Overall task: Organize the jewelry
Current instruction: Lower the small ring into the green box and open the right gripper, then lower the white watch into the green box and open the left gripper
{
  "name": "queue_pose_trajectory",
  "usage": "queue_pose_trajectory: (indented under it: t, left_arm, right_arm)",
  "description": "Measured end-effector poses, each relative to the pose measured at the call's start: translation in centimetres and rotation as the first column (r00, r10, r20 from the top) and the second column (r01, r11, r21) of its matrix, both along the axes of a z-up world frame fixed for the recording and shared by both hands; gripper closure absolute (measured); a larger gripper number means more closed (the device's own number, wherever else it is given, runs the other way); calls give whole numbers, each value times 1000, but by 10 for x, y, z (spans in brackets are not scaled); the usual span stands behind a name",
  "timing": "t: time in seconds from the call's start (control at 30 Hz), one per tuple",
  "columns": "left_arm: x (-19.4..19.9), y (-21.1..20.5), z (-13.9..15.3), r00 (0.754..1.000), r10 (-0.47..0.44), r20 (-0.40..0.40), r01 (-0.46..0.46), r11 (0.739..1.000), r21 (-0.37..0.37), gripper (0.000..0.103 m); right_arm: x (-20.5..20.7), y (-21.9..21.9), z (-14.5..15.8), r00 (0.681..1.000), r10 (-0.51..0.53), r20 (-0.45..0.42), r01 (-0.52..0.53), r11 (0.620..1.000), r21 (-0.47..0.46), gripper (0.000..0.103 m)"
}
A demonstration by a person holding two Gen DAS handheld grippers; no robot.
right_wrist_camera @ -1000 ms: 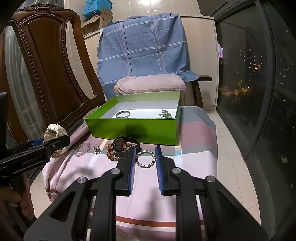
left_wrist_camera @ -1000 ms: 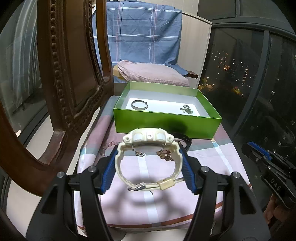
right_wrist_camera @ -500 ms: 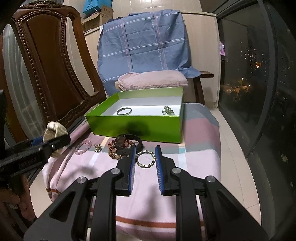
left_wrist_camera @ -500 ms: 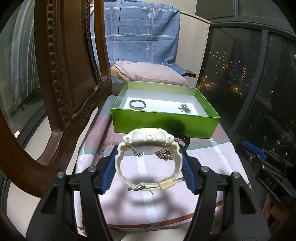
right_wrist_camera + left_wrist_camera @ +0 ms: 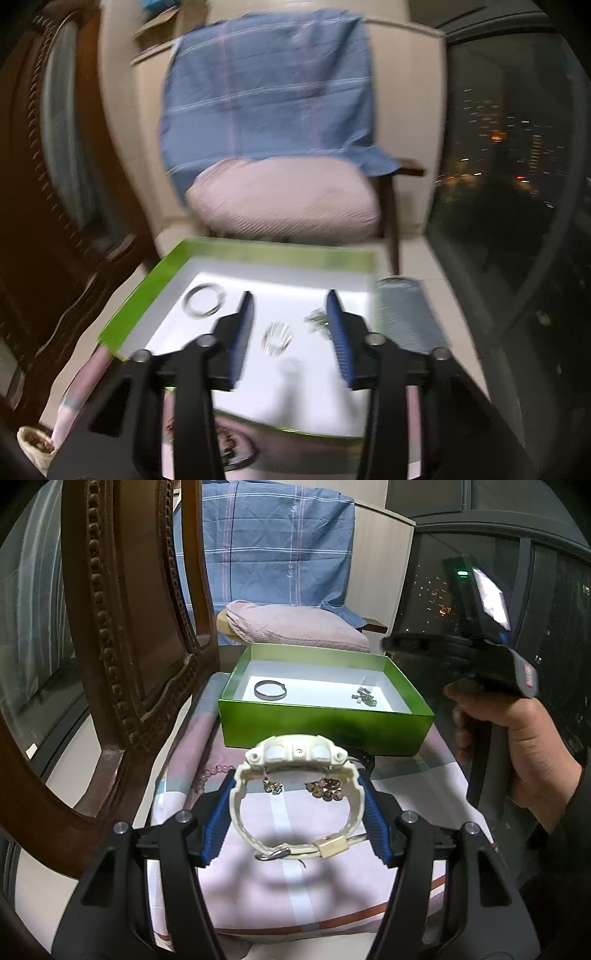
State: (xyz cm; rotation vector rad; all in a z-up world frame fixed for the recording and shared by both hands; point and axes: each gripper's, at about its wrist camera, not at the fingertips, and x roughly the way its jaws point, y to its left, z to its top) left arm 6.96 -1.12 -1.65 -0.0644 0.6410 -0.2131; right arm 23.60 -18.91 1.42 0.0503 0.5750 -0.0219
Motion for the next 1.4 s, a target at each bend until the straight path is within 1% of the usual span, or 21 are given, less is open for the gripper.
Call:
queue_pose_trajectory:
  t: [0.07, 0.13, 0.2, 0.23, 0.27, 0.3, 0.33, 0.37, 0.5, 0.67, 0.77, 0.87, 0.93, 1.0, 1.03, 1.07, 1.13, 1.2, 1.27, 1.33, 1.4]
  left_arm:
    - [0, -1, 0, 1000, -4, 0, 4, 1000, 4, 41]
    - [0, -3, -1, 1000, -9, -4, 9, 1000, 10, 41]
    - [1, -6, -4, 1000, -12, -13, 13, 1000, 17, 41]
    - [1, -7, -6, 1000, -15, -18, 15, 1000, 20, 41]
    - [1, -8, -8, 999, -18, -26, 19, 1000, 21, 41]
    - [1, -9, -8, 999, -21, -30, 21, 1000, 20, 41]
    - [1, -11, -9, 999, -23, -33, 24, 1000, 19, 41]
    - [1, -13, -10, 999, -25, -36, 25, 1000, 19, 41]
    - [10, -21, -10, 997, -25, -68, 25, 1000, -3, 41]
    - [42, -38, 1, 995, -29, -100, 28, 1000, -13, 41]
    - [84, -52, 11, 993, -24, -113, 27, 999, 19, 41]
    - [137, -63, 20, 988, -29, -151, 30, 1000, 8, 41]
    - [174, -72, 18, 979, -60, -193, 64, 998, 16, 40]
    - [194, -74, 12, 970, -71, -234, 77, 997, 15, 36]
    - [195, -72, 13, 973, -52, -227, 59, 998, 25, 32]
    - [189, -67, 17, 980, -21, -198, 29, 999, 36, 23]
    - [163, -53, 30, 992, -17, -127, 17, 1000, -4, 16]
    - [137, -40, 40, 997, -15, -75, 13, 1000, -24, 12]
    - [93, -25, 47, 1000, -8, -3, 8, 999, -35, 7]
    - [56, -15, 47, 999, -1, 48, 3, 999, -37, 6]
    - [28, -9, 39, 998, 9, 69, -7, 999, -37, 6]
  right_arm:
    - [-24, -17, 5, 999, -24, 43, 21, 998, 61, 48]
    - [-65, -38, 8, 994, -49, 95, 37, 993, 116, 40]
    - [-108, -57, 3, 989, -61, 137, 40, 988, 151, 31]
    - [-134, -68, -6, 986, -86, 145, 61, 984, 168, 29]
    - [-152, -78, -15, 987, -126, 104, 104, 975, 198, 29]
    - [-163, -87, -23, 991, -125, 51, 108, 961, 253, 29]
    - [-168, -92, -25, 993, -112, 36, 98, 953, 286, 29]
    - [-174, -94, -25, 993, -112, 41, 95, 952, 291, 29]
    - [-173, -84, -23, 993, -83, 80, 69, 985, 157, 29]
    - [-161, -89, -33, 998, -57, 29, 50, 977, 206, 29]
    - [-156, -93, -31, 998, -55, 32, 47, 975, 218, 29]
    - [-153, -97, -30, 997, -66, 33, 57, 971, 232, 29]
    - [-151, -101, -30, 997, -72, 30, 62, 968, 244, 29]
    - [-148, -103, -31, 997, -75, 25, 67, 966, 251, 29]
    - [-147, -104, -31, 997, -74, 22, 66, 965, 254, 29]
    - [-147, -104, -30, 997, -73, 23, 65, 964, 257, 29]
    - [-149, -102, -29, 997, -66, 37, 55, 967, 247, 29]
    - [-149, -101, -29, 997, -64, 44, 52, 971, 232, 29]
    - [-149, -101, -30, 998, -59, 37, 49, 971, 233, 29]
    - [-149, -99, -30, 998, -55, 34, 46, 971, 233, 29]
    - [-150, -96, -30, 998, -48, 32, 40, 975, 218, 29]
